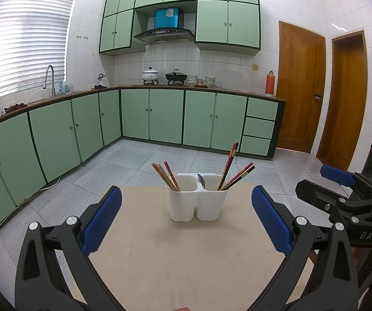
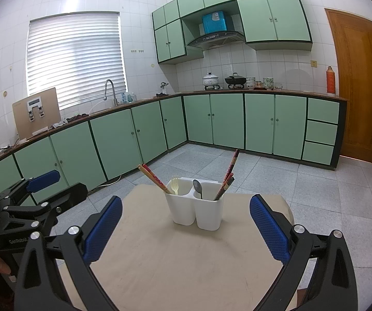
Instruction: Organize utensils
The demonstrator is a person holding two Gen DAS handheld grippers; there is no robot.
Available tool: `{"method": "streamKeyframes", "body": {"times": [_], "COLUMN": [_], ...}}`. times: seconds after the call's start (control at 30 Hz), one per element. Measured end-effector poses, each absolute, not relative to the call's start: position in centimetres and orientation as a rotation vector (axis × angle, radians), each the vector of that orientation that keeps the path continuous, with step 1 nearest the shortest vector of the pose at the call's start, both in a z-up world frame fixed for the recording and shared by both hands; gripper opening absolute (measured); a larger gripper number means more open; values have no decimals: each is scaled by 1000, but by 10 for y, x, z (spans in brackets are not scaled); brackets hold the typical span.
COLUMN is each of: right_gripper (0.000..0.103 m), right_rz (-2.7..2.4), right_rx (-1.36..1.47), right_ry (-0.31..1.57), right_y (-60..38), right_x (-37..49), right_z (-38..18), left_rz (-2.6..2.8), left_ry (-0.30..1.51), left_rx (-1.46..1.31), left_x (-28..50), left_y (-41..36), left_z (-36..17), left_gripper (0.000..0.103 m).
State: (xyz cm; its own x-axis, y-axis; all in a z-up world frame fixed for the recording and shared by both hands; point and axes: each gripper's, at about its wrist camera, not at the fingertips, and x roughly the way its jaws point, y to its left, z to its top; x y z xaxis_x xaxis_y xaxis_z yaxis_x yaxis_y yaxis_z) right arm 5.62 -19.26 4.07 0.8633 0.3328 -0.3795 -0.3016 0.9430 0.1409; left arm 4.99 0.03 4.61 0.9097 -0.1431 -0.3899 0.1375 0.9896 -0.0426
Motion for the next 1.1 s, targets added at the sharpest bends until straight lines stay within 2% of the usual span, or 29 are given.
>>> {"method": "streamKeyframes", "body": {"times": [1.1], "right_gripper": [97], "right_rz": [336], "right_rx": [71], "right_ry": [415], "right_y": [-191], "right_x": [58], "right_z": [39], "left_rz": [-144], "left_ry": [408], "left_rx": [-19], "left_x": [50], "left_y": [4], "left_z": [43], "left_gripper": [97]}}
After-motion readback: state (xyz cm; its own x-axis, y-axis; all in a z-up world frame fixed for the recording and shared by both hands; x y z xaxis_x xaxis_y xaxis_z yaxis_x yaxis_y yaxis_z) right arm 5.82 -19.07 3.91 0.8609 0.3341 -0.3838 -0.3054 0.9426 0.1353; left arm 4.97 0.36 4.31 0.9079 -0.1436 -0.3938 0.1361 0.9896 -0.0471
